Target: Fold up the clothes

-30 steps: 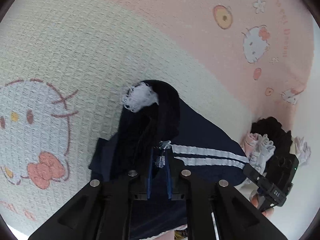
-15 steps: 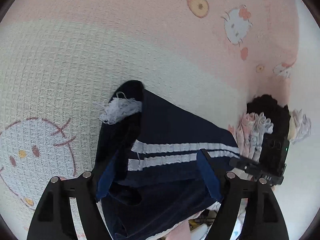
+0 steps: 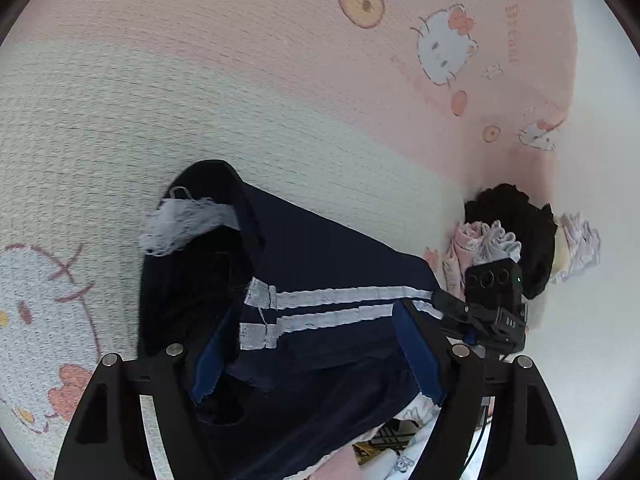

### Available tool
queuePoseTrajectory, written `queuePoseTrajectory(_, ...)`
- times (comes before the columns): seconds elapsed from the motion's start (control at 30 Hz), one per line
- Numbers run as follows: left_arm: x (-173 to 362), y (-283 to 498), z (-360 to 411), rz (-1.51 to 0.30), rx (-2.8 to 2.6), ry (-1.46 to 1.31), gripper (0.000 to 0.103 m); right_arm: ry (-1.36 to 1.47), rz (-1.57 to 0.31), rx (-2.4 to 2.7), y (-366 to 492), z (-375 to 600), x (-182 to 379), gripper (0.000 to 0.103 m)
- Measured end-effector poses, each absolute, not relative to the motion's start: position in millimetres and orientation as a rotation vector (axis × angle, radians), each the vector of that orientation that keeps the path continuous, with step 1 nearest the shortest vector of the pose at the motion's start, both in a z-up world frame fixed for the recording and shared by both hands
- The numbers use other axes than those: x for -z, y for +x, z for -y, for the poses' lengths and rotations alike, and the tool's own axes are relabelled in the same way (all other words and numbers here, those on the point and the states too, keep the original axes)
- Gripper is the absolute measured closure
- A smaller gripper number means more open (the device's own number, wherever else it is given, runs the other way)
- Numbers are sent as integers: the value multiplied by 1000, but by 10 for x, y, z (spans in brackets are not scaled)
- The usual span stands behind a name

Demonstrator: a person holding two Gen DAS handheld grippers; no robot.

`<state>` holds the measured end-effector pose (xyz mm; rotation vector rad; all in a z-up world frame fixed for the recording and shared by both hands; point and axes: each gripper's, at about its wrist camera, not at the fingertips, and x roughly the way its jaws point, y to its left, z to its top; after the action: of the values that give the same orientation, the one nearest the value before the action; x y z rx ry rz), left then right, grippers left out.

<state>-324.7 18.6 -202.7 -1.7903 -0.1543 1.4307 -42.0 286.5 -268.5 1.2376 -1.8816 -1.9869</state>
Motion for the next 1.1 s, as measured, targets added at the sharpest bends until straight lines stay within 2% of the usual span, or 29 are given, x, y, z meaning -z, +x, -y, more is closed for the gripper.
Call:
queuePoseTrajectory(0.1,2159,-3290,-208,113,-1409,-1837,27,1259,1856,1997,-514,-2826,2680,59)
queuePoseTrajectory(0.17,2202,-3316,-182,153,-1404,-1836,28,1243,1863,1988,-545,-2805,2696,59)
queuePoseTrajectory(0.33,2192,-3387,-160,201,-1401,-1822,29,1196,1918,1958,-582,-2794,2759,59)
queuePoseTrajectory(0.5,2097,-3531,-166,153,-1445,-1801,29,1196,1928,1946,-559,-2826,2791,59)
queuePoseTrajectory(0.67,2292,-3570,-264,230,-1283,-1859,29,1214,1918,1955,-606,-2817,2790,59)
queuePoseTrajectory(0.83,2369,-3427,-331,171,-1257,-1840,29,1221,1910,1967,-673,-2805,2798,59)
queuePoseTrajectory(0.9,2354,-3397,-322,140,-1296,-1830,36,1229,1898,1981,-689,-2792,2799,59)
queuePoseTrajectory(0.97,2350,-3378,-276,108,-1360,-1835,67,1258,1864,2020,-715,-2768,2789,59)
queuePoseTrajectory(1.03,2346,-3359,-222,85,-1422,-1836,76,1299,1818,2063,-734,-2733,2752,59)
queuePoseTrajectory(1.1,2340,-3327,-184,75,-1470,-1821,80,1336,1763,2122,-758,-2685,2700,59)
